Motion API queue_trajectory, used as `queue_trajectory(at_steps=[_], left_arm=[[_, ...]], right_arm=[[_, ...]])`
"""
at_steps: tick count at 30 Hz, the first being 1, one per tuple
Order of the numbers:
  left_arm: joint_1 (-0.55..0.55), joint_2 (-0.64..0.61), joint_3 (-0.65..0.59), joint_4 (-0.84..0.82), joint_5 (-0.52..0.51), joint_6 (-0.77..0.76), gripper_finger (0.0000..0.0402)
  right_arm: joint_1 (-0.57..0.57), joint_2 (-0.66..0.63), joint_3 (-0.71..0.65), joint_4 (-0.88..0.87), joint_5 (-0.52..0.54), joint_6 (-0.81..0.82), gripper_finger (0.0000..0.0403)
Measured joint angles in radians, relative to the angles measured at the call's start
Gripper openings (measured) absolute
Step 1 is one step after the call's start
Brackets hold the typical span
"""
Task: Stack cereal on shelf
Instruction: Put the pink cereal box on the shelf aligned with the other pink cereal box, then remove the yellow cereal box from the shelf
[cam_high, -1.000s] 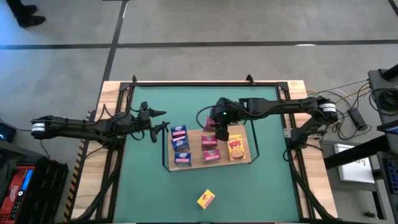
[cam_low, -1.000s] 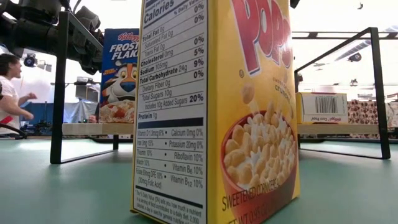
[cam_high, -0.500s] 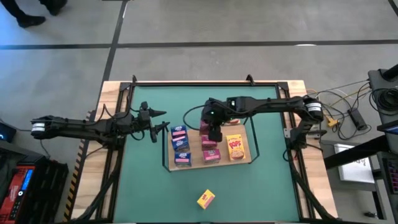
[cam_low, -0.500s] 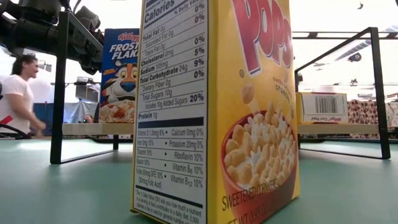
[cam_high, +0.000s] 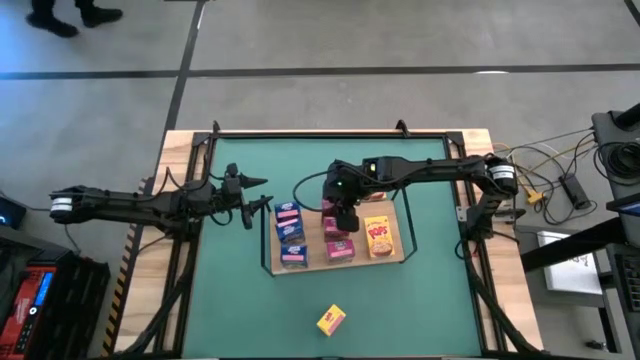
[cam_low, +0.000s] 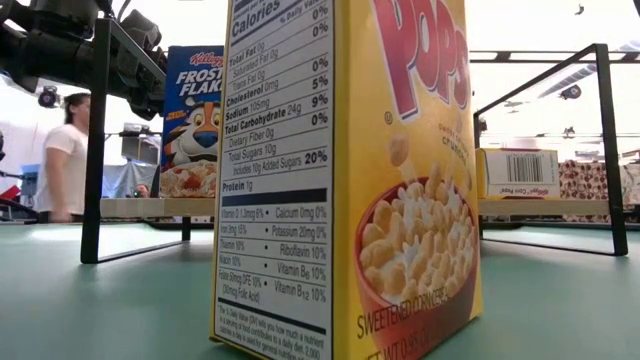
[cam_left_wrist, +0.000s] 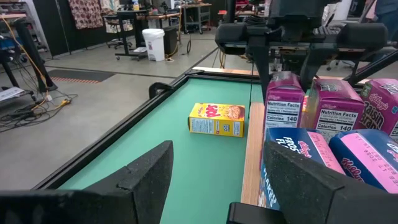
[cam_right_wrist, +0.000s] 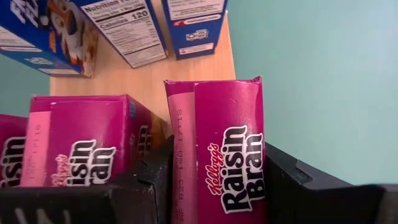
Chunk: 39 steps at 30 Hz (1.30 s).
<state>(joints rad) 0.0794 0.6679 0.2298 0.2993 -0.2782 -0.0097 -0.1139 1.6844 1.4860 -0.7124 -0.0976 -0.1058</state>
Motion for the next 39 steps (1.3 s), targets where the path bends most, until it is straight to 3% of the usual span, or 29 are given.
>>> queue_trajectory(at_steps=[17, 34, 39], left_arm=[[0.000, 0.000, 0.000, 0.000, 0.000, 0.000, 0.0233], [0.000, 0.000, 0.000, 0.000, 0.000, 0.000, 0.0233], [0.000, 0.000, 0.000, 0.000, 0.000, 0.000, 0.0233]], right_arm=[[0.004, 0.003, -0.003, -0.004, 0.039, -0.011, 0.0175], [0.004, -0.014, -0.006, -0.021, 0.051, 0.004, 0.0347], [0.004, -0.026, -0.006, -0.066, 0.057, 0.019, 0.0374]])
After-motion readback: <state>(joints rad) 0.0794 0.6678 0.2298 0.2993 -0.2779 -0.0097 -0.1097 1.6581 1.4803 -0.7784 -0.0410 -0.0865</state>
